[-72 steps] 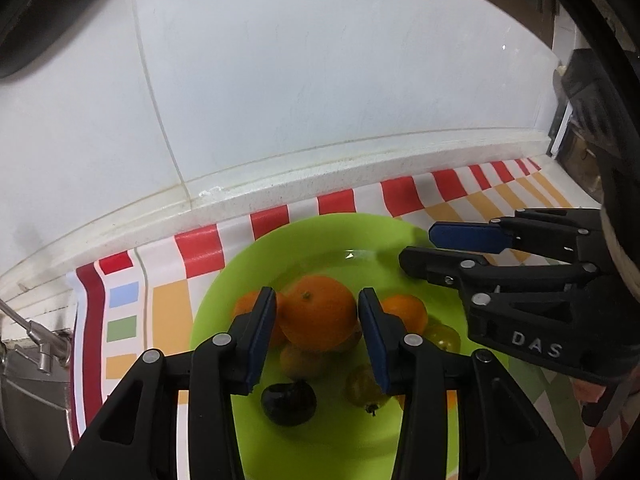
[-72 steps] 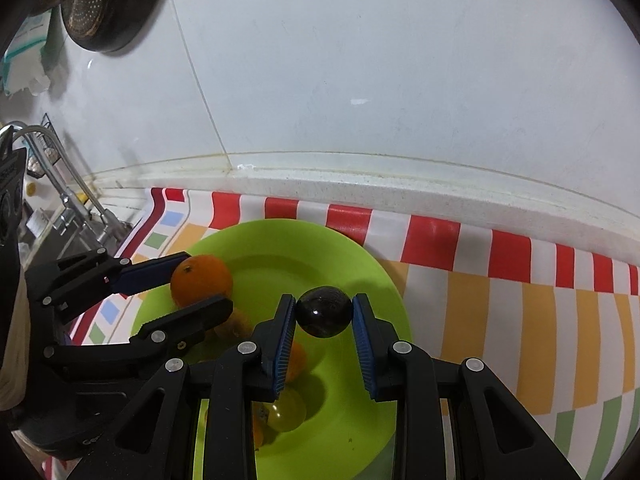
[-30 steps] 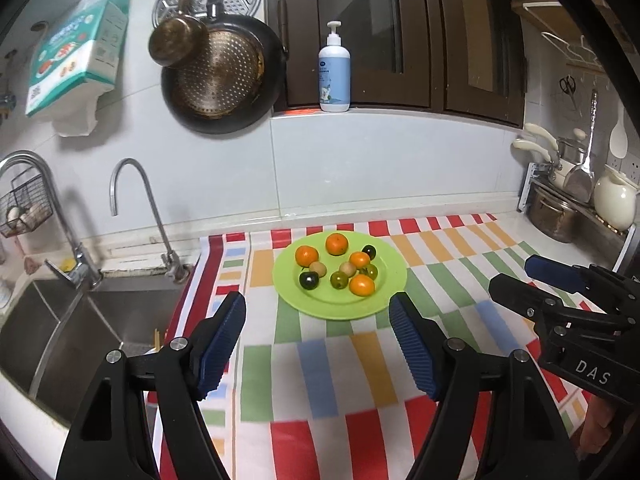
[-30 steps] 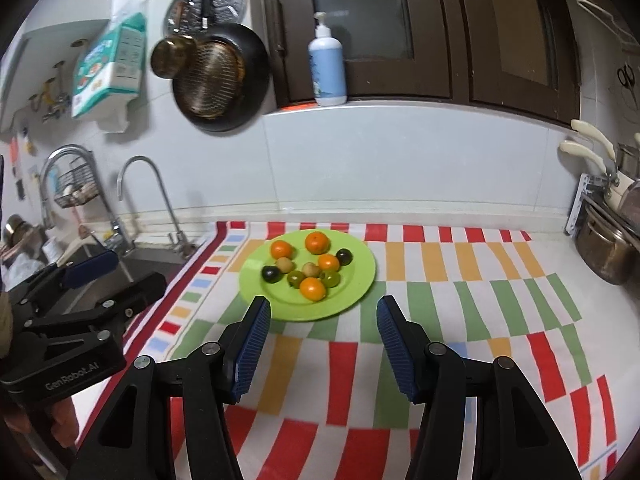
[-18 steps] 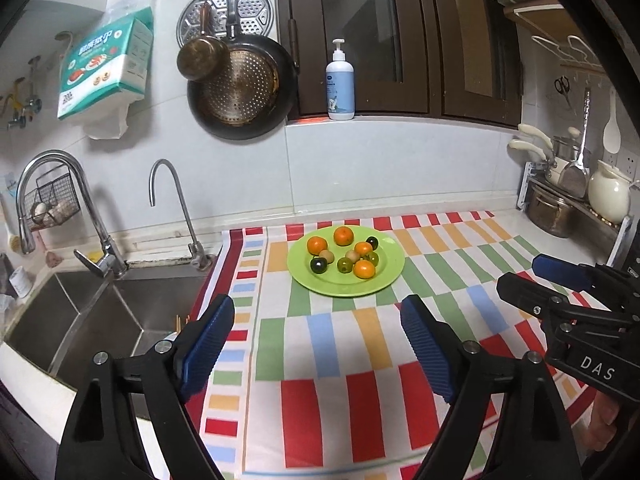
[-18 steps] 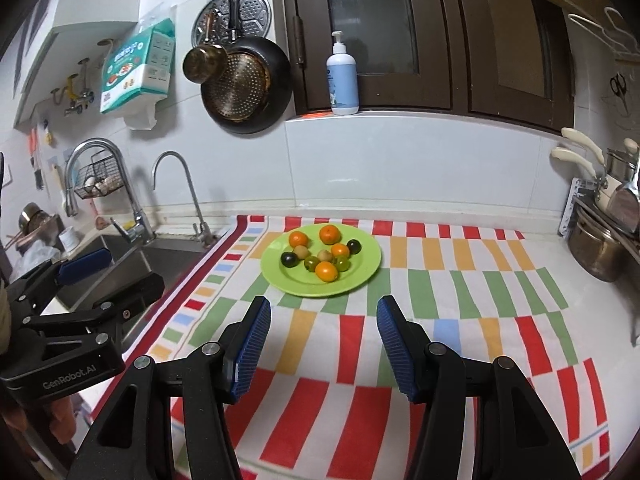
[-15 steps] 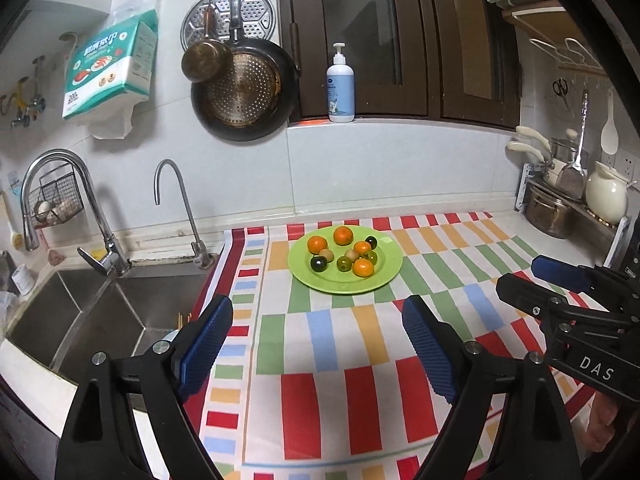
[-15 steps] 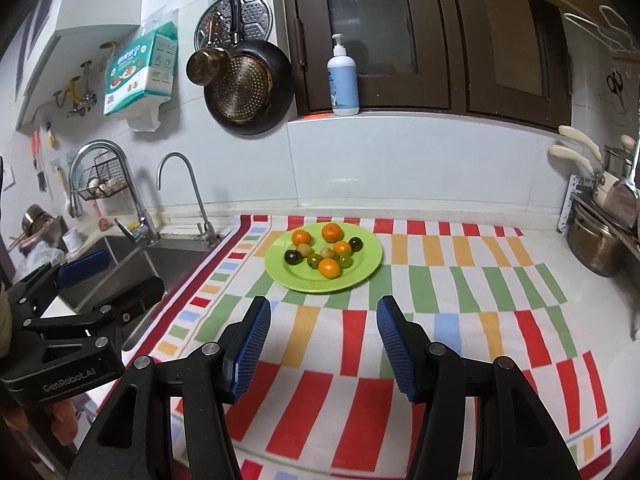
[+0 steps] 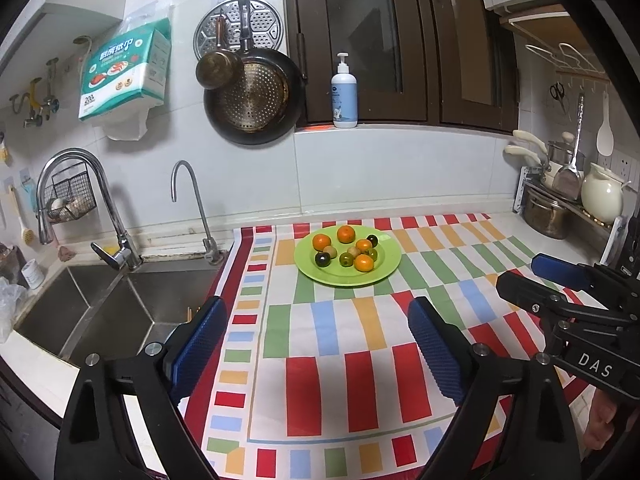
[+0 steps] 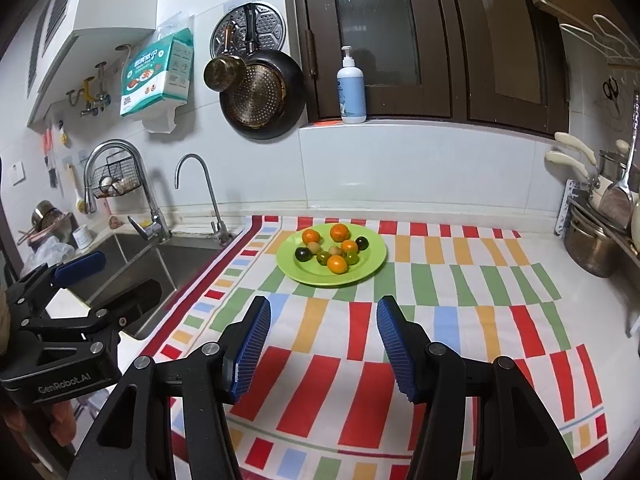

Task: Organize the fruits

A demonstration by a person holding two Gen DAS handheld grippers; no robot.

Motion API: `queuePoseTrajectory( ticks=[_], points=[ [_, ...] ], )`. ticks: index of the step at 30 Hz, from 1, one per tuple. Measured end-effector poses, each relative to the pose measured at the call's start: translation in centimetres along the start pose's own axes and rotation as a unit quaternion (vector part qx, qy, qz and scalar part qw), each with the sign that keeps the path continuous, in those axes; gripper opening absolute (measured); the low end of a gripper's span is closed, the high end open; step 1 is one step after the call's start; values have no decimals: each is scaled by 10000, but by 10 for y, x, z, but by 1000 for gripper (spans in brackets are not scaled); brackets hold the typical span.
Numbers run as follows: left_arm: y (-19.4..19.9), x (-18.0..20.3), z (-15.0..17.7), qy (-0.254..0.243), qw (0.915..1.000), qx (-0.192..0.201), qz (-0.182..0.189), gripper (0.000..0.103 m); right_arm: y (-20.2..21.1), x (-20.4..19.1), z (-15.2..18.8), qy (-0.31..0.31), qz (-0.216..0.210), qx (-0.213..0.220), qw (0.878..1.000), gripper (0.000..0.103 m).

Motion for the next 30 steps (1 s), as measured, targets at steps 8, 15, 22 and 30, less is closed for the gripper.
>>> queuePoseTrajectory(
  ticks=[8, 15, 22, 30],
  points=[
    [14, 0, 4, -22, 9998, 141, -119, 101, 6, 1, 3, 30, -13, 41, 10000, 56],
    [22, 1, 7, -82, 9995, 204, -234, 102, 8, 1, 5, 23, -30, 42, 10000, 56],
    [26, 2, 8, -103, 9993, 221, -286, 102, 11, 1, 7, 34, -27, 55, 10000, 56],
    [31, 3, 8, -97, 9991, 247, -341, 102, 17, 5, 11, -44, 44, 115, 9999, 68]
  ],
)
Point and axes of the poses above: each gripper's, at about its wrist camera, not at the fingertips, and y roughly against the way its jaws point, x to its right, z to its underside, the point moved 5 cm from there along -y, roughly the way its jaws point, and after that the axes turned 7 degrees about -x, right-handed, at the moved point
